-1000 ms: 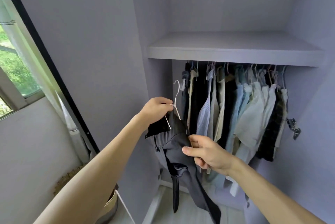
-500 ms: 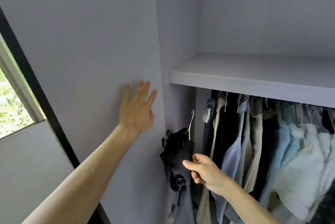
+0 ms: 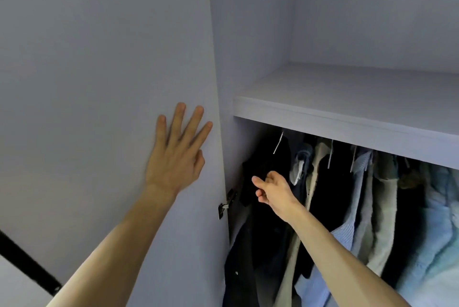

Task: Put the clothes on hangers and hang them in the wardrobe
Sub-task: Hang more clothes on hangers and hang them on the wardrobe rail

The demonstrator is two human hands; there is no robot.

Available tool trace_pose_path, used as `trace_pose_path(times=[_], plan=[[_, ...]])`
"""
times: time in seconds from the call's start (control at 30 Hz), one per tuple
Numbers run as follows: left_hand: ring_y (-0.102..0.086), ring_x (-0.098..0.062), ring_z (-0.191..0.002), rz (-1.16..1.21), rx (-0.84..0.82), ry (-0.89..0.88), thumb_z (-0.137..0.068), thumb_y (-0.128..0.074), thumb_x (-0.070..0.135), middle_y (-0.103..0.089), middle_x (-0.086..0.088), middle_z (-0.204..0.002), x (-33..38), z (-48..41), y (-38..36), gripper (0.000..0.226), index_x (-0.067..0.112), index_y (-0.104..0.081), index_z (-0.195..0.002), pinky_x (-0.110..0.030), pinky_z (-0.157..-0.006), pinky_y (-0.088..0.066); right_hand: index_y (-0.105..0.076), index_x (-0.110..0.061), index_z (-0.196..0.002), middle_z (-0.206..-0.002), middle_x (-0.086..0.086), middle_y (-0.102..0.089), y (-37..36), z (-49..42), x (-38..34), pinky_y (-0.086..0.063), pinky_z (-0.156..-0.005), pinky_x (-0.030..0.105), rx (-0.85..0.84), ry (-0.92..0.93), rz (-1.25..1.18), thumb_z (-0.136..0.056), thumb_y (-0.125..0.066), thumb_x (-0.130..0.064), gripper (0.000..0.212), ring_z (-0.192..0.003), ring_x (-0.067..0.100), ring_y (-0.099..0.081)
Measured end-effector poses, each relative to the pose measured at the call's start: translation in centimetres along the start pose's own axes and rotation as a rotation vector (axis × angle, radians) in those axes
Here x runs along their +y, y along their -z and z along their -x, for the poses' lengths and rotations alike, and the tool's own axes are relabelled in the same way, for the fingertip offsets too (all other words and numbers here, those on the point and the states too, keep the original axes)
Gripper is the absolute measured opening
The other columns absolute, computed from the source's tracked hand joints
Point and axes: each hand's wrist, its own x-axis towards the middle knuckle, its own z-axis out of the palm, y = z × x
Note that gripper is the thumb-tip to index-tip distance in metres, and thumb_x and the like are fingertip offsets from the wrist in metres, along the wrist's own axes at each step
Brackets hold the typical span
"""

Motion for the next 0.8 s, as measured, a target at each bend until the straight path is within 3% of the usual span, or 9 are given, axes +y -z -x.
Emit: trace_pose_path(times=[0.1, 0.23, 0.4, 0.57, 0.7, 0.8], plan=[[0.011, -0.039, -0.152, -0.039, 0.015, -0.029, -0.100, -0.026, 0.042, 0.013, -0.007, -0.167, 0.7, -0.6, -0.8, 0.068, 0.024, 0.000, -0.160, -0.064, -0.114, 0.018, -0.043, -0.014, -0.089, -0.076, 0.002, -0.047, 0.3, -2.8, -2.0, -0.046, -0.046, 0.019, 0.055, 0.058, -0.018, -0.095, -0.064, -0.008, 0.023, -0.050, 0.008, -0.050], [0.003, -0.042, -0.152, -0.057, 0.079, -0.014, -0.101, -0.026, 0.040, 0.005, -0.007, -0.168, 1.2, -1.0, -1.7, 0.065, 0.024, -0.005, -0.160, -0.064, -0.117, 0.012, -0.047, -0.010, -0.104, -0.087, 0.006, -0.052, 1.4, -6.0, -4.1, -0.049, -0.052, 0.021, 0.126, 0.083, -0.027, -0.097, -0.062, -0.009, 0.017, -0.059, 0.010, -0.052], [0.000, -0.042, -0.152, -0.057, 0.110, -0.019, -0.100, -0.029, 0.041, 0.001, -0.006, -0.168, 1.2, -1.1, -2.1, 0.067, 0.024, -0.006, -0.160, -0.063, -0.118, 0.010, -0.053, -0.008, -0.102, -0.089, 0.004, -0.059, 3.2, -9.4, -4.3, -0.049, -0.048, 0.016, 0.206, -0.001, -0.007, -0.098, -0.059, -0.008, 0.008, -0.066, 0.008, -0.055], [-0.002, -0.042, -0.152, -0.055, 0.125, -0.021, -0.099, -0.031, 0.041, -0.003, -0.006, -0.168, 1.1, -1.2, -2.4, 0.067, 0.024, -0.009, -0.160, -0.063, -0.118, 0.010, -0.055, -0.007, -0.101, -0.091, 0.007, -0.058, 3.8, -11.1, -1.9, -0.052, -0.052, 0.021, 0.244, -0.065, 0.120, -0.098, -0.057, -0.007, 0.004, -0.069, 0.011, -0.056], [-0.002, -0.042, -0.152, -0.058, 0.134, -0.022, -0.099, -0.031, 0.040, -0.004, -0.006, -0.168, 0.9, -1.2, -2.6, 0.067, 0.024, -0.009, -0.160, -0.063, -0.118, 0.010, -0.047, -0.012, -0.113, -0.092, 0.005, -0.052, 3.8, -10.8, -1.1, -0.054, -0.061, 0.026, 0.281, -0.033, 0.220, -0.101, -0.054, -0.016, 0.014, -0.076, 0.013, -0.053], [-0.001, -0.043, -0.151, -0.066, 0.135, -0.013, -0.099, -0.030, 0.040, -0.003, -0.007, -0.168, 1.2, -1.1, -2.6, 0.067, 0.024, -0.009, -0.160, -0.063, -0.117, 0.010, -0.046, -0.009, -0.125, -0.094, 0.005, -0.055, 4.3, -10.3, -0.6, -0.053, -0.059, 0.027, 0.273, -0.048, 0.398, -0.104, -0.047, -0.026, 0.027, -0.076, 0.015, -0.055]])
